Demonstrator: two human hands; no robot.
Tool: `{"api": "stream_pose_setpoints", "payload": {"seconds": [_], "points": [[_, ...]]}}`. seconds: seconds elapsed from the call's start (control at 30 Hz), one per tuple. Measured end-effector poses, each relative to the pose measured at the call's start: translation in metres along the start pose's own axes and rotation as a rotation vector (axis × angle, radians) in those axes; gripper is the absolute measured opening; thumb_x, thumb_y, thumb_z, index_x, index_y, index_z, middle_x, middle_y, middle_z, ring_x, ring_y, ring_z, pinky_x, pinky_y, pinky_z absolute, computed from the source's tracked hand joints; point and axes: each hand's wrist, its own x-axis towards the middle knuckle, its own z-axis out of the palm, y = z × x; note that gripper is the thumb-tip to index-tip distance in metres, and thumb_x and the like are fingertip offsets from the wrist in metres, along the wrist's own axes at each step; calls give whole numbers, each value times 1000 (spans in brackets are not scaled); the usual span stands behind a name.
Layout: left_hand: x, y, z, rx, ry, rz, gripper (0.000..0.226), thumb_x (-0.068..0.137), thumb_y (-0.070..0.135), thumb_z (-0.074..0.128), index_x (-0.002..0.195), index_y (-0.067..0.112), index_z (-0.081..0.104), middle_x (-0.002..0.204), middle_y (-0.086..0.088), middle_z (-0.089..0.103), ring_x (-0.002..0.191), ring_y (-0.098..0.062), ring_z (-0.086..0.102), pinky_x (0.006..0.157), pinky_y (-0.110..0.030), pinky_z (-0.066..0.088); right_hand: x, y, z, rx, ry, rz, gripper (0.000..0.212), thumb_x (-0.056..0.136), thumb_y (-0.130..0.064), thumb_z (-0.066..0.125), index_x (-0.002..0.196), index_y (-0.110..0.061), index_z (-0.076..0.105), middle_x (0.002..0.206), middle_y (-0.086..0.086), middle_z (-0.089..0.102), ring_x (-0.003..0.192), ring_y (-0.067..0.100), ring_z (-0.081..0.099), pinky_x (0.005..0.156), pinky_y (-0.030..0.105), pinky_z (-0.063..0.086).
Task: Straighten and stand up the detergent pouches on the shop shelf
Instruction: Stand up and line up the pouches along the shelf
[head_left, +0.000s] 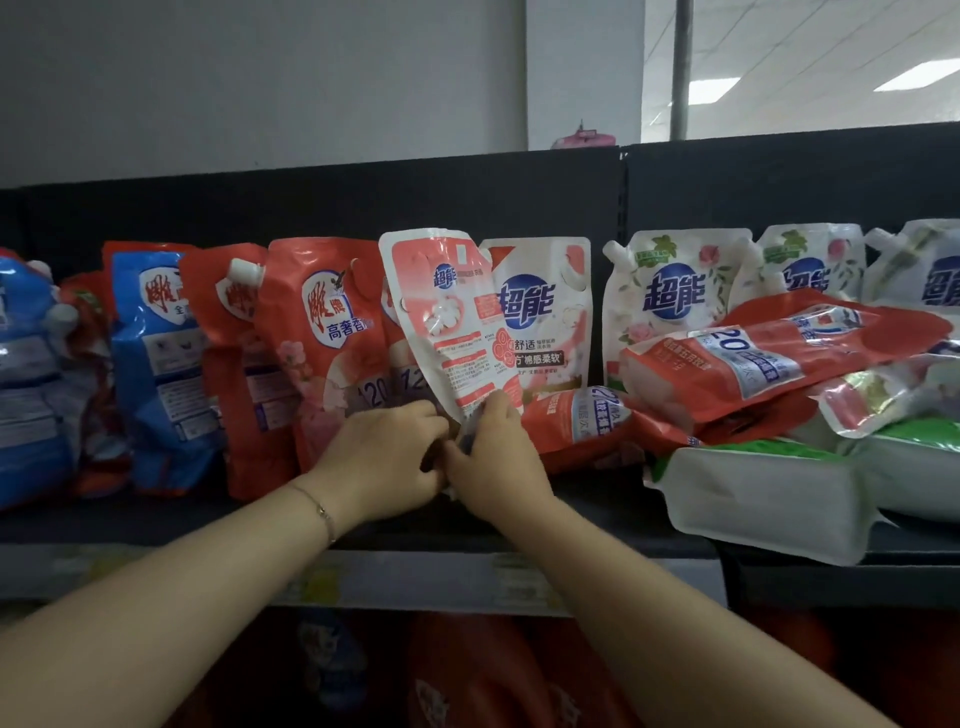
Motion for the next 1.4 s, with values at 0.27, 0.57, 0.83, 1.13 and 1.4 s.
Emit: {"api": "stream_pose_setpoints", "payload": {"seconds": [0.27, 0.57, 0.83, 1.13, 1.4], "points": [[37, 48, -6, 97, 218, 227, 25, 68, 42, 65, 65, 17, 62, 63, 4, 61, 52, -21, 60, 43, -21, 39, 10, 0, -101, -597, -296, -382, 23, 93, -29, 47, 111, -21, 58, 119, 5, 62, 104, 26, 59, 87, 40, 50], [107, 113, 45, 67, -219, 40, 74, 76, 64, 63, 133, 23, 38, 137, -4, 44, 124, -27, 43, 98, -43, 42, 31, 64, -183, -888, -305, -320, 34, 96, -41, 46, 122, -20, 54, 126, 3, 53, 120, 26, 47, 99, 41, 39], [118, 132, 76, 230, -129, -101, 83, 79, 60, 61, 144, 21, 26, 139, -6, 43, 128, -33, 40, 98, -46, 37, 46, 86, -200, -993, -353, -251, 43, 99, -56, 29, 138, -41, 41, 159, -2, 17, 148, 27, 4, 112, 64, 9], [120, 122, 75, -7, -1, -80, 46, 88, 40, 61, 126, 19, 46, 117, -7, 63, 102, -32, 61, 78, -38, 49, 59, 92, -209, -935, -292, -238, 28, 95, -56, 36, 109, -38, 52, 132, -3, 42, 133, 35, 26, 102, 65, 30], [118, 111, 82, -363, 152, -299, 18, 91, 27, 62, 106, 20, 54, 84, 1, 64, 75, -21, 61, 67, -30, 44, 80, 89, -243, -671, -225, -262, 28, 99, -27, 37, 109, -26, 63, 108, -1, 61, 92, 19, 55, 82, 36, 49]]}}
